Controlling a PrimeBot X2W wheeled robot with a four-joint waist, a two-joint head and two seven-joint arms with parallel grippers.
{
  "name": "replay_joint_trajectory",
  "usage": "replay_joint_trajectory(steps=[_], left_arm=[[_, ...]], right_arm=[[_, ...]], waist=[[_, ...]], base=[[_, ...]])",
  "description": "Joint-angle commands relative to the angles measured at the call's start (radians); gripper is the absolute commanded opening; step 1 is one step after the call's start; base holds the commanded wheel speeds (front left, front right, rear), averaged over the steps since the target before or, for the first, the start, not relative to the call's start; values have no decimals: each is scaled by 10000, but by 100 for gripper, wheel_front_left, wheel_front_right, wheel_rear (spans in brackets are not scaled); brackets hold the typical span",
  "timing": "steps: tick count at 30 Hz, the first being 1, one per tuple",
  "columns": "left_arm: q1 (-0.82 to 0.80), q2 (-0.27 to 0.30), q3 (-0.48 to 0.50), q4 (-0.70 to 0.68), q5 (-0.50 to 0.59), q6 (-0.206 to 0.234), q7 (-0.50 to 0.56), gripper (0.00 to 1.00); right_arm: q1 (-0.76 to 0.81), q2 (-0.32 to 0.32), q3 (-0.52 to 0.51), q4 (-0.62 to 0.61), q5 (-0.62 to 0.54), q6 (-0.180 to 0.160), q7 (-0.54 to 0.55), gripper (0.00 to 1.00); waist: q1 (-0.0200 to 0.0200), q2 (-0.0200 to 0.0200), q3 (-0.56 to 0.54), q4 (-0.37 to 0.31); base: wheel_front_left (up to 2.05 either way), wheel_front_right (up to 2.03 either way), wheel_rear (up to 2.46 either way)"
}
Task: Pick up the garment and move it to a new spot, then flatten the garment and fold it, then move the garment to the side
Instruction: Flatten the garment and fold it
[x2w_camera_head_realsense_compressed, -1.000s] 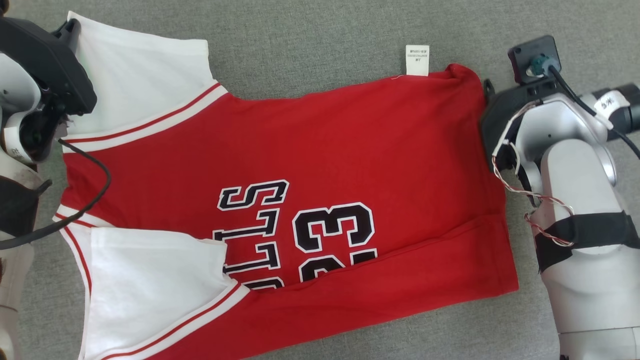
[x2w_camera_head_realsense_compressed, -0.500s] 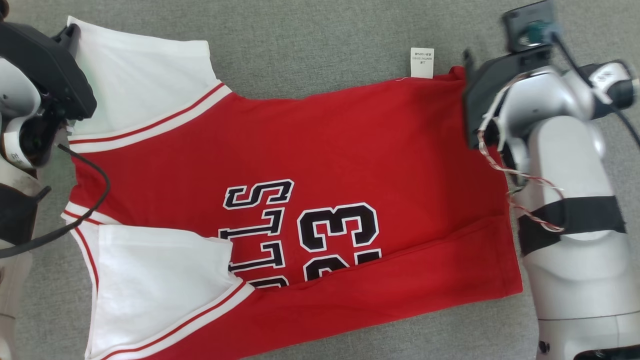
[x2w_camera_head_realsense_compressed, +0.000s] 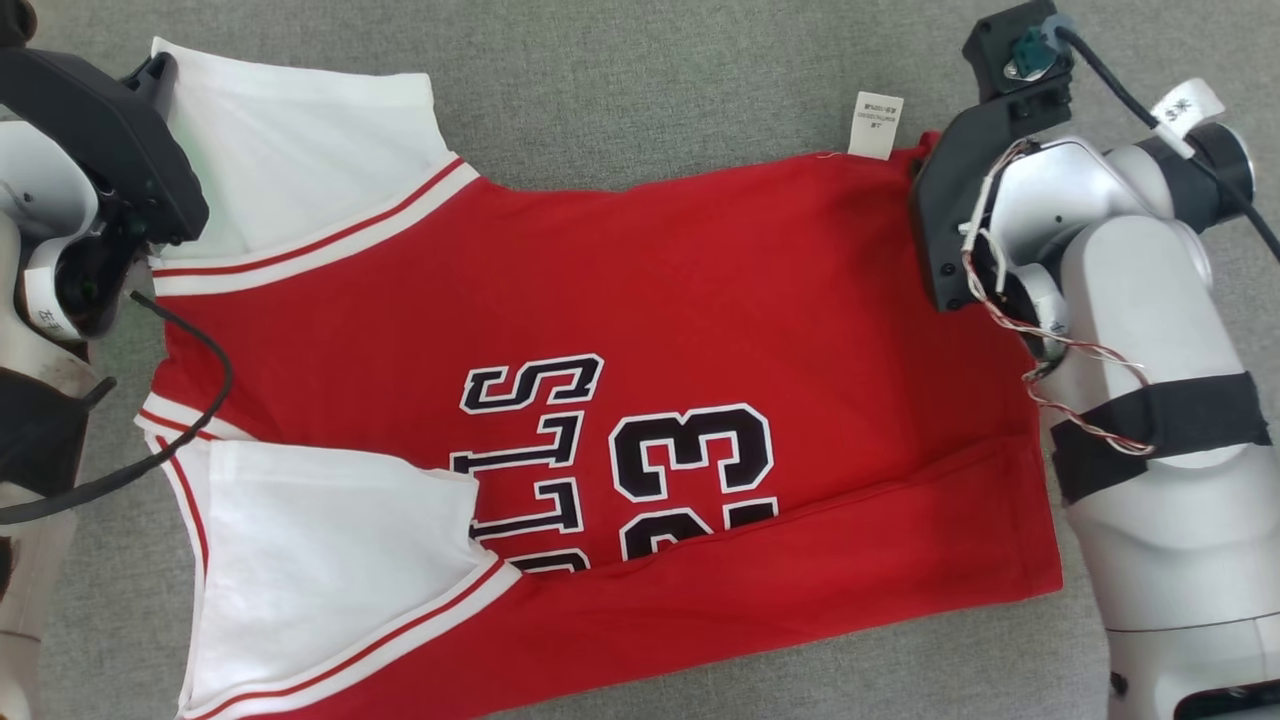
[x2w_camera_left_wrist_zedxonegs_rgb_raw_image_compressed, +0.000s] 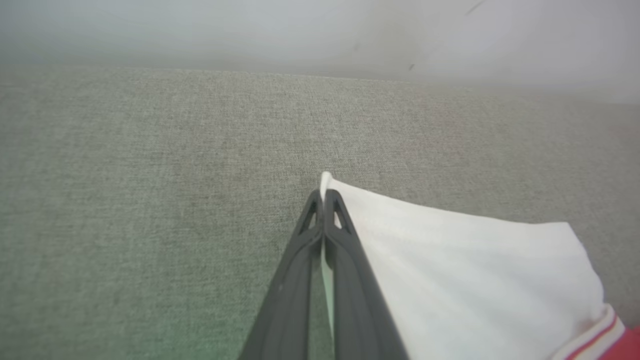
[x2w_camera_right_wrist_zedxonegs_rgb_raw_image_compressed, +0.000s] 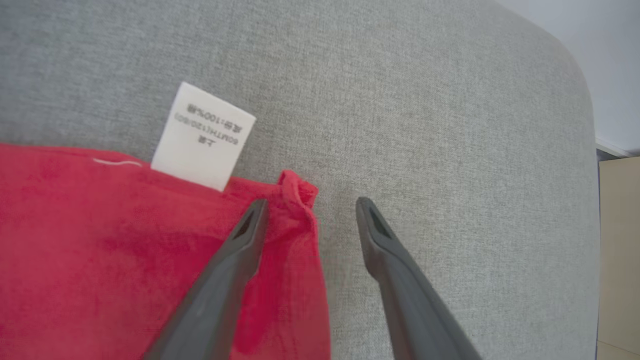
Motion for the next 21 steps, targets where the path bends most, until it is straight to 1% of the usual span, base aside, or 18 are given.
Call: replay_joint_trajectory(steps=[1,2,3,4,5,7,9,11,13,14,16,17,18,21], left_arm=[[79,33,-8,-50,-39,26,38,0],[53,24,-17,-72,-47,18,39,0],[31,20,-25,-85,-52,30,48,0],[15,30,-33,-101,-58,36,58,0],[3,43,-40,-115,-61,40,70,0],[-11,72,-50,-147,-73,46,84,0],[-20,100,-58,-171,-91,52,98,0],[3,121,-60,-185,-95,53,116,0],[68,136,-59,-204,-128,51,130,0],[105,141,-64,-215,-147,56,138,0],[164,145,-67,-230,-181,69,164,0],[175,151,-67,-251,-196,80,159,0],[163,159,-66,-265,-204,95,176,0],[149,173,-70,-318,-190,138,125,0]], right_arm=[[152,-120,57,-86,156,-27,15,85],[173,-200,110,-86,213,-27,22,69],[173,-271,161,-94,273,-27,-31,64],[166,-329,174,-99,315,-27,-91,64],[162,-368,195,-97,360,-27,-122,68],[100,-404,257,-131,432,-27,-290,100],[-44,-433,290,-145,461,-27,-437,100],[-143,-393,309,-101,456,-27,-400,81],[-157,-342,446,-10,517,-27,-177,46],[-140,-341,504,18,551,-27,-42,42],[-111,-394,599,29,609,-27,115,30],[-105,-425,633,-5,631,-27,152,11],[-97,-445,661,-44,643,-27,138,0],[-41,-483,665,-183,652,-27,18,0]], waist=[[0,0,28,18],[0,0,42,33],[0,0,56,48],[0,0,70,62],[0,0,80,78],[0,0,97,118],[0,0,113,154],[0,0,112,179],[0,0,92,196],[0,0,83,203],[0,0,69,214],[0,0,70,217],[0,0,75,215],[0,0,62,200]], base=[[0,0,0],[0,0,0],[0,0,0],[0,0,0],[0,0,0],[0,0,0],[0,0,0],[0,0,0],[0,0,0],[0,0,0],[0,0,0],[0,0,0],[0,0,0],[0,0,0]])
